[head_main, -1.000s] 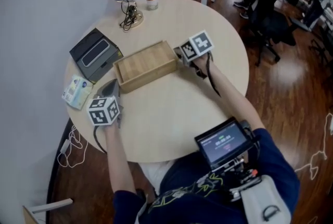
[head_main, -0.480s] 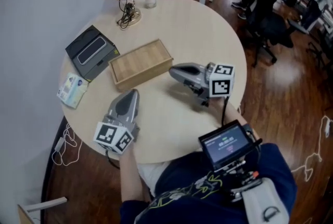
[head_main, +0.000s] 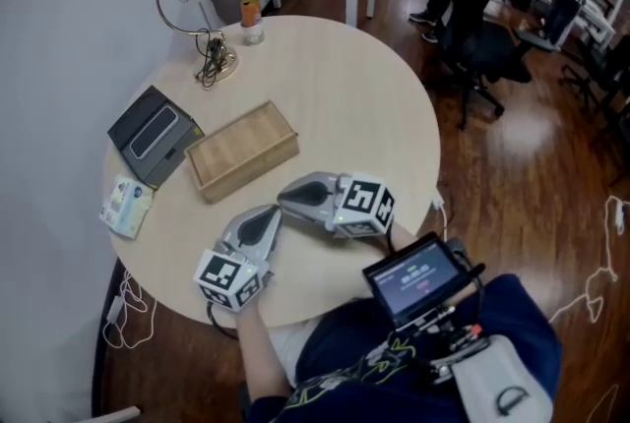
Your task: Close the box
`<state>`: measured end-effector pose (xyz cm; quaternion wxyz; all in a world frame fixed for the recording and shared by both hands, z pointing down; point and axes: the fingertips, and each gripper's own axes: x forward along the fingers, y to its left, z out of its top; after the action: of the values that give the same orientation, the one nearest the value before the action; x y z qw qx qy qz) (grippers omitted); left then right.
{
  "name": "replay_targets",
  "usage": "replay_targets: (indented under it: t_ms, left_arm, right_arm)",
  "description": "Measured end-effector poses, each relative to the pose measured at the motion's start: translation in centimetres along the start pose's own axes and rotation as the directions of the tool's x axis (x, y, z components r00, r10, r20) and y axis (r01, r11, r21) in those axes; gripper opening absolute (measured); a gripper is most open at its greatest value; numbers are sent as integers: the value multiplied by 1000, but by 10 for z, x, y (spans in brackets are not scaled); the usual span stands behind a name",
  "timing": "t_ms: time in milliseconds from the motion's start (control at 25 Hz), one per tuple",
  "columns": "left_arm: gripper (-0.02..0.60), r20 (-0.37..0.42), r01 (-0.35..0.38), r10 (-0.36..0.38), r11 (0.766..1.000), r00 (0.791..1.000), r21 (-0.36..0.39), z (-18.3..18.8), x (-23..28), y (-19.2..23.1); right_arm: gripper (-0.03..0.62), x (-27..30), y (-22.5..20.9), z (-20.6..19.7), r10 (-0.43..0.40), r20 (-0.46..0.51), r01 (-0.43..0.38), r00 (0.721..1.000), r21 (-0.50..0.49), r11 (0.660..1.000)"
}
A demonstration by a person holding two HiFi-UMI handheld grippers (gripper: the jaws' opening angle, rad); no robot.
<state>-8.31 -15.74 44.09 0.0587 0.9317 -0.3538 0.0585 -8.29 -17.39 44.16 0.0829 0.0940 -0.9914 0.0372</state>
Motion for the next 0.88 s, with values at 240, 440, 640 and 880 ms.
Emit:
replay_targets:
  t_ms: [240,440,640,880]
  left_arm:
    - [2,4,-16,16,1000,1000,-2,0,-1,0]
    - [2,3,-27,27,1000,1000,5,1,-2,3]
    - [2,3,-23,23,1000,1000,2,1,-2,3]
    - [2,2,-30,30,1000,1000,-5,1,-2,4]
  right_arm:
    - [-6,-1,2,6,-7,-5,7,1000,-2,1000]
    - [-5,-1,1,9,-13,-8,13,1000,2,1000]
    - [-5,0,1,3,-7,-12,7,1000,6,1000]
    - [-5,0,2,6,-2,-5,2,1000,-4,1000]
